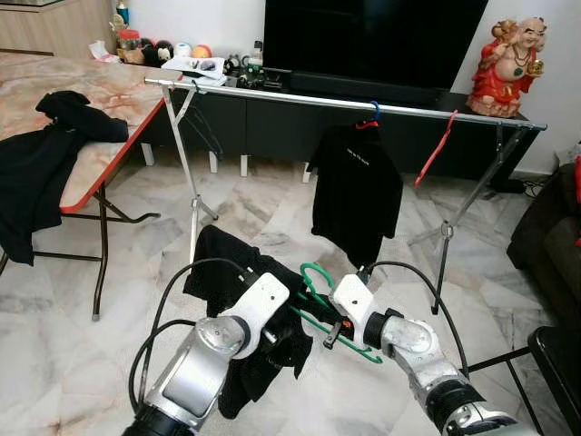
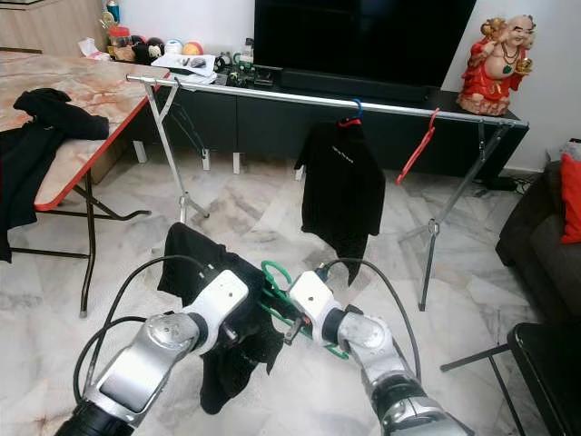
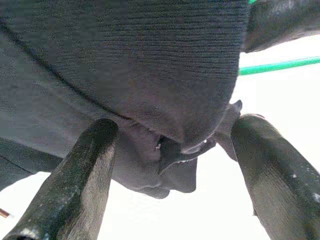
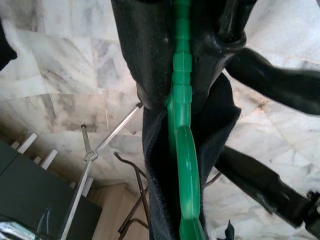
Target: Hang hanger
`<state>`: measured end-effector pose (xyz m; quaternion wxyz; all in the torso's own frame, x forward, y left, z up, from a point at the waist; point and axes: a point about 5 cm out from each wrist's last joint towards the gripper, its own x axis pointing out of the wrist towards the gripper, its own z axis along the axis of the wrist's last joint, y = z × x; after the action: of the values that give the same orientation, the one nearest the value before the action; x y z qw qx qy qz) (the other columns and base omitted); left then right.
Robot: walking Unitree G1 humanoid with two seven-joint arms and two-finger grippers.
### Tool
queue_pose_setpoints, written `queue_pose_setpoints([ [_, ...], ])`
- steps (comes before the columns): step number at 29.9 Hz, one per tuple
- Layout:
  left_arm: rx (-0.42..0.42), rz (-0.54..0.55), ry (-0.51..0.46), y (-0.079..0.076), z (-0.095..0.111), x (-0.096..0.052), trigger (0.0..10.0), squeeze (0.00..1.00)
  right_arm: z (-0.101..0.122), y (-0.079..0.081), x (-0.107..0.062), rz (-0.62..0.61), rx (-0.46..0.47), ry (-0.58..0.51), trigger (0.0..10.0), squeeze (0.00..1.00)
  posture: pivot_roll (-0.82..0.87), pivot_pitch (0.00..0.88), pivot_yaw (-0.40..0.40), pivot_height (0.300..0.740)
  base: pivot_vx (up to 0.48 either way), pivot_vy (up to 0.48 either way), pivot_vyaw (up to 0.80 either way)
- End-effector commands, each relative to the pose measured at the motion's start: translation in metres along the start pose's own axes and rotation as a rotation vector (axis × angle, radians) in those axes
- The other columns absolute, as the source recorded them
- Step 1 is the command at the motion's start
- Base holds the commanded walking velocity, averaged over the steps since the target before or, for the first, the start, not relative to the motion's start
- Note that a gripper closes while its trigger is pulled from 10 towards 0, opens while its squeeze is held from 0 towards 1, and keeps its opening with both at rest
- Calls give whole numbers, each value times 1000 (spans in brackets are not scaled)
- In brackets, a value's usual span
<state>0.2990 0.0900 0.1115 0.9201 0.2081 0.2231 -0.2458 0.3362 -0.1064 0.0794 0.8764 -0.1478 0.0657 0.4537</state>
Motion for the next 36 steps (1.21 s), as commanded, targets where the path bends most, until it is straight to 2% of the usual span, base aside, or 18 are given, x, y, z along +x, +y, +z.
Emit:
queue_pose_setpoints([
  [1, -21, 42, 2, 5, 3, -2, 10000, 0, 16, -11, 2, -40, -1, -69, 0, 0, 186, 35, -130, 740, 0, 0, 0],
  [6, -134, 170, 3, 15, 2, -3, 10000, 0, 22, -15, 1, -60, 62, -120, 0, 0, 185, 38, -129, 740, 0, 0, 0],
  [8, -148, 185, 3, 16, 2, -4, 10000, 0, 22, -15, 1, -60, 66, -126, 0, 0, 185, 38, -129, 740, 0, 0, 0],
  [9, -170, 228, 2, 20, 1, -4, 10000, 0, 22, -15, 1, -57, 65, -125, 0, 0, 185, 38, -129, 740, 0, 0, 0],
  [14, -213, 259, -9, 23, 1, -4, 10000, 0, 21, -15, 1, -57, 66, -122, 0, 0, 182, 39, -130, 740, 0, 0, 0],
  [16, -217, 250, -13, 22, 2, -4, 10000, 0, 21, -15, 1, -57, 67, -122, 0, 0, 182, 39, -130, 740, 0, 0, 0],
  [20, -156, 86, -32, 3, 11, -4, 10000, 0, 21, -14, 2, -51, 74, -117, 0, 0, 187, 37, -132, 740, 0, 0, 0],
  [25, -136, 73, -31, -1, 12, -3, 10000, 0, 22, -12, 3, -37, 74, -118, 0, 0, 188, 36, -132, 740, 0, 0, 0],
  [31, -174, 165, -58, 7, 13, -1, 10000, 0, 22, -11, 4, -26, 81, -125, 0, 0, 188, 34, -133, 740, 0, 0, 0],
  [33, -197, 251, -54, 17, 11, -1, 10000, 0, 24, -11, 4, -16, 81, -131, 0, 0, 185, 34, -132, 740, 0, 0, 0],
  [36, -202, 290, -45, 23, 7, -1, 10000, 0, 23, -11, 4, -11, 83, -133, 0, 0, 183, 32, -132, 740, 0, 0, 0],
])
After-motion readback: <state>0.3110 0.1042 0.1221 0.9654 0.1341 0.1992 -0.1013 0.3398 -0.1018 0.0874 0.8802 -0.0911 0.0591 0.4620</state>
